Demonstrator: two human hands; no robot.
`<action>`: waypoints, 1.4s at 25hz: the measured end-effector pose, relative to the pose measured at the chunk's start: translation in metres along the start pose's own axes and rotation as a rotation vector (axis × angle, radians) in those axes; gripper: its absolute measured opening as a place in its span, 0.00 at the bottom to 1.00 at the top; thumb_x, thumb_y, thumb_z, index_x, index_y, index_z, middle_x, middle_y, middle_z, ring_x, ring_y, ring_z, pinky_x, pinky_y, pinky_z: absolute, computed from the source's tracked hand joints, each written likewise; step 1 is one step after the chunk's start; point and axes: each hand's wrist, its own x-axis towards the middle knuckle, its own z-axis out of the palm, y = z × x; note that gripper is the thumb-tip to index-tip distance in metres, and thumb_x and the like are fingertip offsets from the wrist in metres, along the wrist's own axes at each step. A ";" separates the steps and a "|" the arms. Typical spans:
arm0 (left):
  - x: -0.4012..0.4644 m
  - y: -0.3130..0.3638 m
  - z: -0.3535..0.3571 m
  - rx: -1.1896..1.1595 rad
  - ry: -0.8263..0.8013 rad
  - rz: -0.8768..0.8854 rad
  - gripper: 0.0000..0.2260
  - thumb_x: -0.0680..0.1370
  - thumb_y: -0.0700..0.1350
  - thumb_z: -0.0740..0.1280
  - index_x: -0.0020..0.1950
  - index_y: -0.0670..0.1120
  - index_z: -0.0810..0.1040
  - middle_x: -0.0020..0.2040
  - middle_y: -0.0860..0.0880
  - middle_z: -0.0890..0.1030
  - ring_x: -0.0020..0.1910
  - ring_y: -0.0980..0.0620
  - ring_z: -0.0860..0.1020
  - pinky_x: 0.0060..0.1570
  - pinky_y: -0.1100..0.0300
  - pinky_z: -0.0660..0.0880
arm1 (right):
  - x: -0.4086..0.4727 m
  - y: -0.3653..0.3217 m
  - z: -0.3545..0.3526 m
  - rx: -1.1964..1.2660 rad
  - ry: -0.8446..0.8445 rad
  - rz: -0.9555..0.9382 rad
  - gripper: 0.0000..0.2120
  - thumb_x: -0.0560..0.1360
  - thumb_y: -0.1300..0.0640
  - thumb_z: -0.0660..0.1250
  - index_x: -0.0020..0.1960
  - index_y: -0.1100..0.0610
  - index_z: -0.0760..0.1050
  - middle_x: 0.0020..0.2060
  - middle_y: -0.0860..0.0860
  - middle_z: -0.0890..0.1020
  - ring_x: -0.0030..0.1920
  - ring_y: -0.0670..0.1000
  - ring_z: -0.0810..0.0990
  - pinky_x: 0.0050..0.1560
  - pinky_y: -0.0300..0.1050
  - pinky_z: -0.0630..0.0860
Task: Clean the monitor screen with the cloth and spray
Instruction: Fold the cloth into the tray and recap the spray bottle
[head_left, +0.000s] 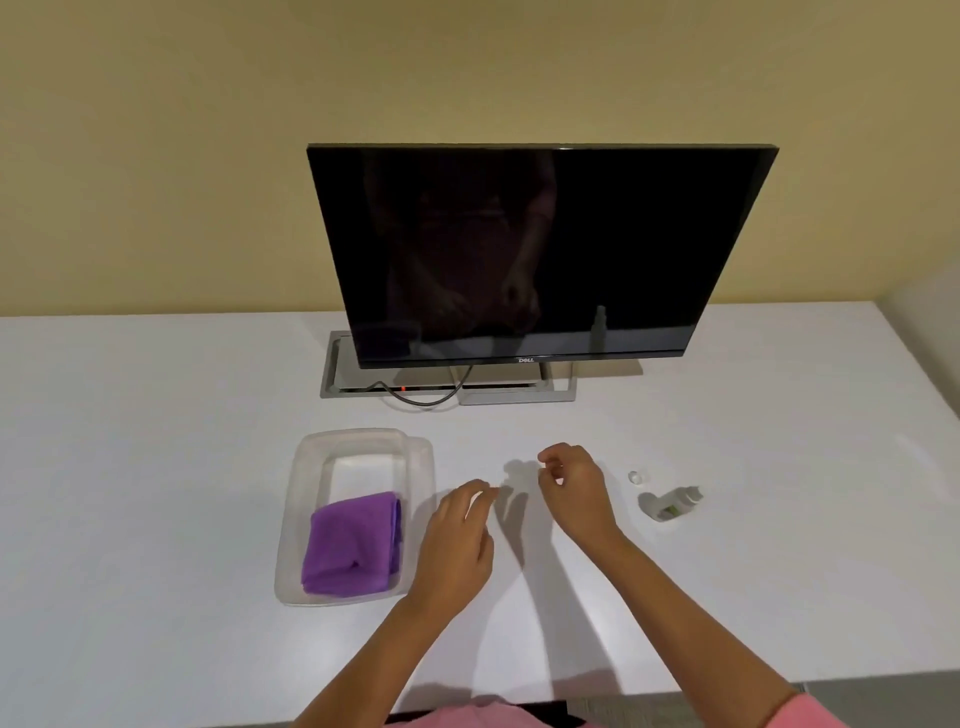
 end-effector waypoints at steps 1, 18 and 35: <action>0.004 0.005 0.011 0.028 -0.042 -0.006 0.21 0.77 0.39 0.61 0.70 0.49 0.70 0.70 0.49 0.71 0.69 0.48 0.69 0.67 0.56 0.66 | 0.009 0.016 -0.006 -0.108 -0.004 0.002 0.10 0.75 0.67 0.63 0.55 0.60 0.77 0.52 0.58 0.77 0.50 0.56 0.77 0.50 0.41 0.71; 0.016 0.009 0.089 0.429 -0.252 -0.254 0.30 0.80 0.57 0.36 0.76 0.47 0.61 0.76 0.41 0.60 0.74 0.37 0.60 0.67 0.40 0.63 | 0.076 0.089 -0.029 -0.866 -0.295 0.237 0.26 0.75 0.65 0.65 0.71 0.64 0.59 0.65 0.59 0.65 0.66 0.58 0.71 0.57 0.43 0.75; 0.028 0.066 0.067 -0.518 0.023 -0.206 0.17 0.76 0.46 0.68 0.57 0.68 0.73 0.53 0.63 0.78 0.51 0.63 0.78 0.47 0.70 0.75 | 0.009 0.070 -0.047 0.724 -0.430 0.262 0.09 0.72 0.58 0.74 0.46 0.61 0.77 0.34 0.53 0.83 0.31 0.48 0.80 0.38 0.41 0.78</action>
